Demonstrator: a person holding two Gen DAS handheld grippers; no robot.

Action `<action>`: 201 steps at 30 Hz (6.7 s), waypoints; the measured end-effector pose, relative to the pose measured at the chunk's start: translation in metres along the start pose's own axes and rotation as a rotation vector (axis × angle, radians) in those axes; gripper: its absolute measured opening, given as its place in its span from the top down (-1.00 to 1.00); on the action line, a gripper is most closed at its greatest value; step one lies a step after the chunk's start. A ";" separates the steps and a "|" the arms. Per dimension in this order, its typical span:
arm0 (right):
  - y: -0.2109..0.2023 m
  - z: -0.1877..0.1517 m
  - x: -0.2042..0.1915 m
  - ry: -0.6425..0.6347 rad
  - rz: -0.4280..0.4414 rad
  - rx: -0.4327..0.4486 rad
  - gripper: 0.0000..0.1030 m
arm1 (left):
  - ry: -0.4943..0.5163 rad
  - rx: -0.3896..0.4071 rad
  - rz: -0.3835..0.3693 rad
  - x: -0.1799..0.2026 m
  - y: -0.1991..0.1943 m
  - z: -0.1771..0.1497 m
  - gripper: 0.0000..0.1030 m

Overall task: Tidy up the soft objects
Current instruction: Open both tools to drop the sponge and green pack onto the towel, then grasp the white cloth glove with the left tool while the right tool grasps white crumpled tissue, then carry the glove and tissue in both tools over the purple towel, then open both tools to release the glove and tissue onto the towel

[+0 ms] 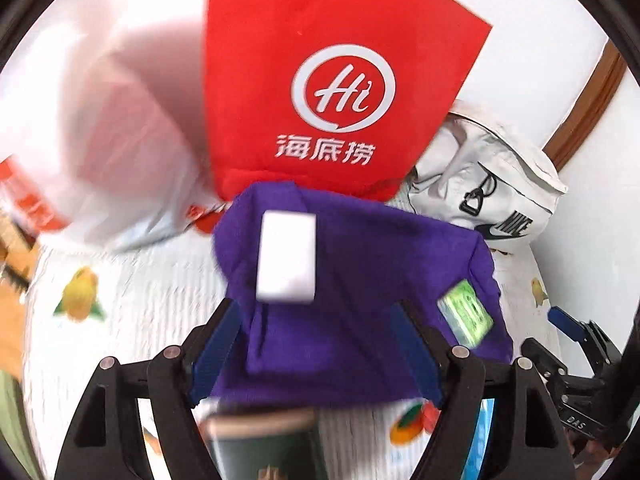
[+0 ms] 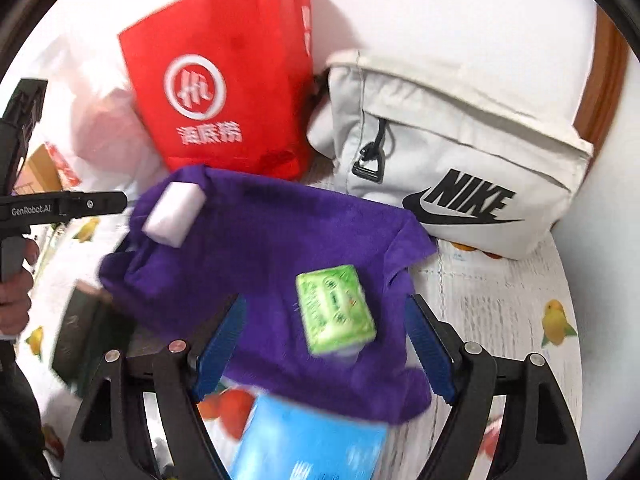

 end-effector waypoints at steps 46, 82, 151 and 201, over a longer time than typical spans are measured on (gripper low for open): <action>-0.119 -0.205 -0.067 0.044 0.102 -0.055 -0.56 | 0.108 -0.093 0.123 -0.034 -0.044 -0.257 0.68; -0.103 -0.251 -0.028 0.002 -0.019 -0.090 0.56 | 0.120 -0.015 0.181 -0.035 -0.053 -0.273 0.63; -0.024 -0.005 -0.015 -0.009 0.023 0.058 0.56 | 0.097 -0.003 0.004 0.002 0.000 -0.032 0.70; 0.065 0.001 -0.026 -0.083 -0.031 -0.092 -0.20 | 0.155 -0.089 0.045 -0.003 0.083 -0.001 -0.35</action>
Point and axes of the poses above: each gripper's, at about its wrist camera, not at the fingertips, and y roughly the way its jaws point, x to its right, z to its top, the point moved 8 cm from there along y, roughly the way its jaws point, and after that the axes turned 7 degrees about -z, right-handed, at the moved point
